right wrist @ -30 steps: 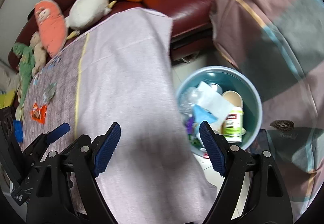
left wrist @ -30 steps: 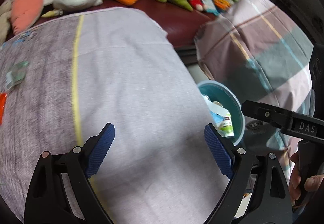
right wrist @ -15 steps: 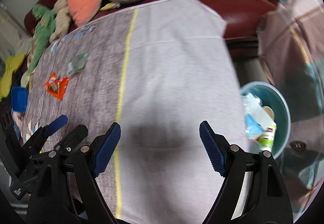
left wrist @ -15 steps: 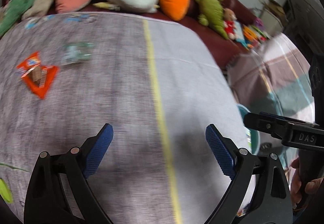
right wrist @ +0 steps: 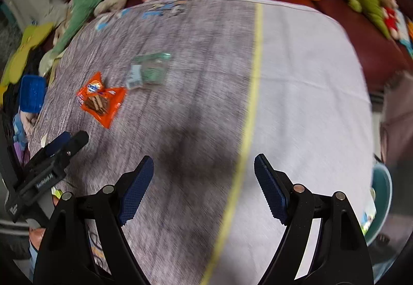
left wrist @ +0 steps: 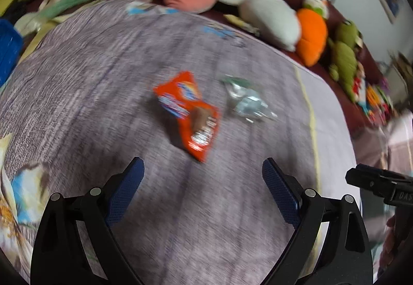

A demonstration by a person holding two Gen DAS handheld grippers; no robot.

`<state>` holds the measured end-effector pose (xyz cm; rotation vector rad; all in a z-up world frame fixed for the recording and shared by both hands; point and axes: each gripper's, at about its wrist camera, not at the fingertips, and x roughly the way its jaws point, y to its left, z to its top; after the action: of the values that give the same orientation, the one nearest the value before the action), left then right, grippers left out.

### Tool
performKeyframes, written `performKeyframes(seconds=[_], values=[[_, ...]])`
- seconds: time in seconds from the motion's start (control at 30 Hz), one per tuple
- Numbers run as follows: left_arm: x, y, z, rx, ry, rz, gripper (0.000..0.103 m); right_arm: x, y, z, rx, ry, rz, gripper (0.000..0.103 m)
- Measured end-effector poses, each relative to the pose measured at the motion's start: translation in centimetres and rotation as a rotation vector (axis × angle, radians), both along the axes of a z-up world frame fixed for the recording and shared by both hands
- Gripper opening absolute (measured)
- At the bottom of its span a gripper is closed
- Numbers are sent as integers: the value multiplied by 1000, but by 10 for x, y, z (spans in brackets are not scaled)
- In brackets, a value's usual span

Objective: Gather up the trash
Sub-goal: 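Move both tools back over the table toward the Ovaltine wrapper and packet, then grasp the orange Ovaltine wrapper with the left tool while the right tool grasps the clear packet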

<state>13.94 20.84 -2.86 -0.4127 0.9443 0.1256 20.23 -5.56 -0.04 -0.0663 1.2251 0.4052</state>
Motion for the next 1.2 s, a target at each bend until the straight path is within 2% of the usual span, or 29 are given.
performKeyframes(seconds=[0.2, 0.37, 0.57, 0.7, 0.73, 0.77, 0.8, 1.0, 1.03, 1.13, 1.17, 1.2], values=[[22, 29, -15, -4, 30, 9, 93, 41, 62, -13, 8, 14, 81, 77], [37, 35, -25, -12, 30, -4, 93, 72, 103, -24, 31, 19, 139, 77], [49, 34, -32, -9, 25, -33, 93, 104, 129, -45, 64, 52, 164, 76], [57, 27, -37, 29, 38, -57, 93, 119, 136, -61, 75, 71, 170, 76], [59, 27, -39, 35, 42, -59, 93, 123, 136, -65, 80, 76, 171, 74], [61, 25, -41, 41, 49, -61, 93, 125, 136, -70, 85, 84, 173, 68], [63, 24, -43, 44, 53, -60, 93, 126, 136, -73, 96, 94, 176, 55], [70, 18, -53, 85, 70, -40, 92, 118, 123, -72, 124, 80, 195, 52], [70, 15, -53, 93, 67, -42, 89, 117, 118, -71, 125, 81, 191, 52], [71, 7, -50, 166, 68, -35, 64, 113, 107, -69, 126, 78, 180, 52], [73, 5, -49, 181, 71, -33, 50, 112, 103, -68, 127, 76, 175, 52], [74, 5, -48, 175, 75, -35, 45, 110, 99, -66, 130, 75, 168, 52]])
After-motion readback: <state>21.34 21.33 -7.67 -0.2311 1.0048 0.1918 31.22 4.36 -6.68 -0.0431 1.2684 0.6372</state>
